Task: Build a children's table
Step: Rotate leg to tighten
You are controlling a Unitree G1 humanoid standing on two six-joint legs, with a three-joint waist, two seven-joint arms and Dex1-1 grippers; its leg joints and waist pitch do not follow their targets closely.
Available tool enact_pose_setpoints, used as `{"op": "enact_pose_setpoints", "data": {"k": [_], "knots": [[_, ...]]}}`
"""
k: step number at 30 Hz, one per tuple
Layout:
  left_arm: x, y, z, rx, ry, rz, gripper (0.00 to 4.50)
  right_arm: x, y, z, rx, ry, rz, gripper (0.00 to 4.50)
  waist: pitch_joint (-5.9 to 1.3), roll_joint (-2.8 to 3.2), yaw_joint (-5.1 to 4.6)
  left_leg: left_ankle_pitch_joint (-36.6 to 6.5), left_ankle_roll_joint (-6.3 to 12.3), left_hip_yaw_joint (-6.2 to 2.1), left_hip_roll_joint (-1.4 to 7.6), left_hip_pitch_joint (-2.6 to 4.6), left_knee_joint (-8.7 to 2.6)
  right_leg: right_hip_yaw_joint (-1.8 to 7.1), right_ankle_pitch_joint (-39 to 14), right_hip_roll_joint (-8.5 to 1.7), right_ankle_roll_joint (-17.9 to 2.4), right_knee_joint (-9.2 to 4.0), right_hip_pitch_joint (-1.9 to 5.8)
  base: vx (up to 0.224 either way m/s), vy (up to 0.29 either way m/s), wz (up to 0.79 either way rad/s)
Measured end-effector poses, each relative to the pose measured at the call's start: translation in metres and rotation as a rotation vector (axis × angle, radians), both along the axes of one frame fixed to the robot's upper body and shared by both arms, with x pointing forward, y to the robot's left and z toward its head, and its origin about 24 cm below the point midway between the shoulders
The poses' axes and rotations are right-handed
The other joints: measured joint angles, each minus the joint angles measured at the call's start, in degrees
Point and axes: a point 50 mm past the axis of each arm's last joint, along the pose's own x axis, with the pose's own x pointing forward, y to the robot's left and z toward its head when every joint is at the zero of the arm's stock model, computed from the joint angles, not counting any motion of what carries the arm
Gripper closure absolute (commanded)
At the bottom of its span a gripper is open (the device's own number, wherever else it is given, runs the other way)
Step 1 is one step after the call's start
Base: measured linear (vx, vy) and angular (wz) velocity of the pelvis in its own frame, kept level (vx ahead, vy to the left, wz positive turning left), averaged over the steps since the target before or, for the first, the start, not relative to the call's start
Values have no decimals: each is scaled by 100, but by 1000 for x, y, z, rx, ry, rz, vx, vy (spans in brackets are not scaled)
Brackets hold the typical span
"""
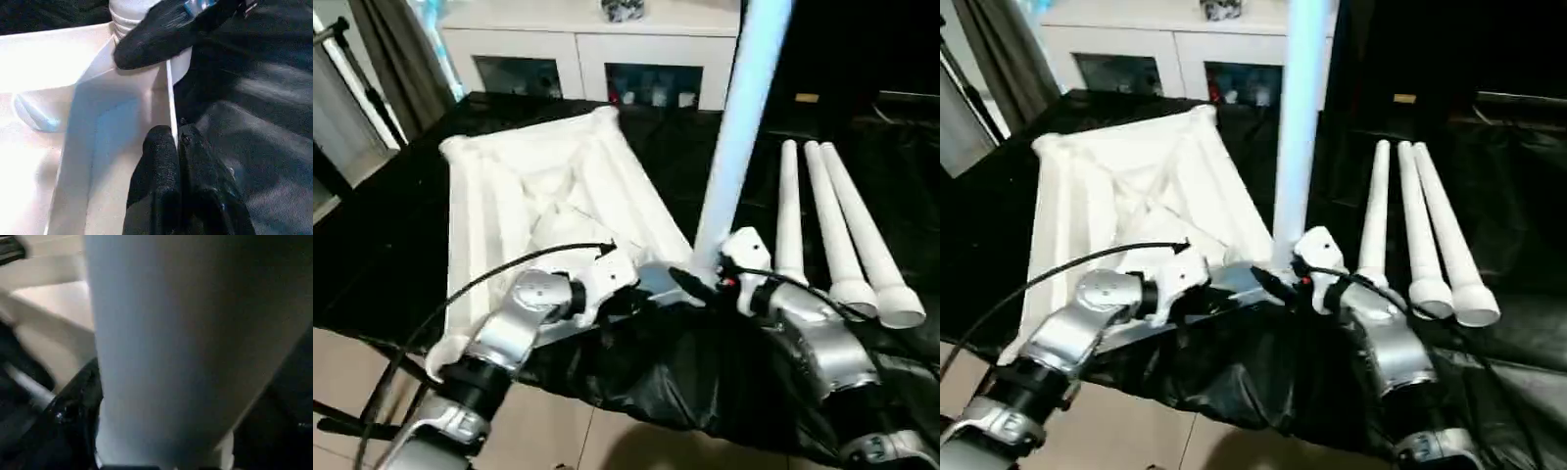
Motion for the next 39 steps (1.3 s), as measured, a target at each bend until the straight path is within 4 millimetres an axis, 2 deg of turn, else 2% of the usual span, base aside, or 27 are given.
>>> {"op": "enact_pose_setpoints", "data": {"k": [4, 6, 8, 11, 16, 22, 25, 29, 32, 35, 37, 38, 39], "knots": [[-2, 9, 1, 15, 14, -52, 450, -6, -2, 2, -11, 41, 130, 65, 6, -9, 55, -1, 3, 0, 4, 2, 5, -4, 0, 0, 0, 3, -8, 0, 0, 0], [-2, 14, 3, 26, 20, -79, 450, -10, -3, 2, -18, 68, 201, 92, 6, -9, 77, -1, 2, 0, 5, 8, 9, -4, 0, 1, 0, 7, -9, 0, 0, 0], [-3, 17, 3, 33, 29, -102, 450, -12, -3, 2, -20, 82, 251, 99, 9, -15, 83, -1, 1, 0, 6, 10, 10, -4, 0, 1, -1, 9, -8, 0, 0, 0], [-3, 19, 3, 40, 39, -119, 450, -14, -3, 3, -19, 97, 284, 136, 9, -16, 87, 0, 0, 1, 6, 12, 13, -4, 0, 0, -1, 10, -7, 0, 0, 0], [-2, 21, 4, 47, 46, -149, 450, -16, -3, 5, -27, 122, 335, 166, 9, -16, 107, 0, 0, 1, 6, 12, 14, -4, 0, 0, -1, 11, -6, 0, 0, 0], [-2, 21, 4, 38, 56, -148, 450, -18, -2, 4, -21, 133, 334, 174, 9, -16, 123, 0, 0, 1, 6, 13, 15, -4, 0, 0, -1, 12, -5, 0, 0, 0], [-1, 17, 3, 24, 60, -119, 450, -19, 3, 0, 5, 122, 276, 175, 10, -21, 117, 1, -2, 1, 6, 20, 17, -3, 0, 0, -1, 14, 4, 0, 0, 0], [6, 6, -2, 10, 39, 10, 450, -10, 12, -8, 56, 81, 2, 175, 15, -33, 49, -15, -40, 5, 3, 61, 11, 6, 10, -2, -13, 16, 40, 0, 0, 0], [8, -4, -4, -6, 30, 72, 450, -5, 16, -11, 81, 67, -149, 175, 16, -35, 6, -14, -43, 5, 1, 61, 4, 8, 12, -2, -14, 13, 42, 0, 0, 0], [9, -15, -7, -9, 17, 145, 450, 2, 29, -15, 102, 45, -345, 175, 3, -29, -53, -6, -56, 4, 0, 66, -7, 9, 12, -1, -9, 10, 46, 0, 0, 0], [9, -18, -7, -11, 10, 172, 450, 5, 33, -15, 98, 26, -399, 175, -3, -20, -76, -5, -58, 4, -2, 65, -12, 9, -1, -1, 13, 9, 45, 0, 0, 0], [8, -19, -7, -10, 4, 180, 450, 5, 35, -15, 98, 17, -417, 119, -4, -18, -82, -5, -58, 4, -2, 65, -16, 10, -1, -1, 14, 8, 43, 0, 0, 0], [8, -20, -7, -10, -1, 185, 450, 5, 36, -15, 102, 13, -428, 105, -6, -15, -83, -5, -58, 4, -3, 65, -21, 9, -1, -1, 14, 8, 42, 0, 0, 0]]}}
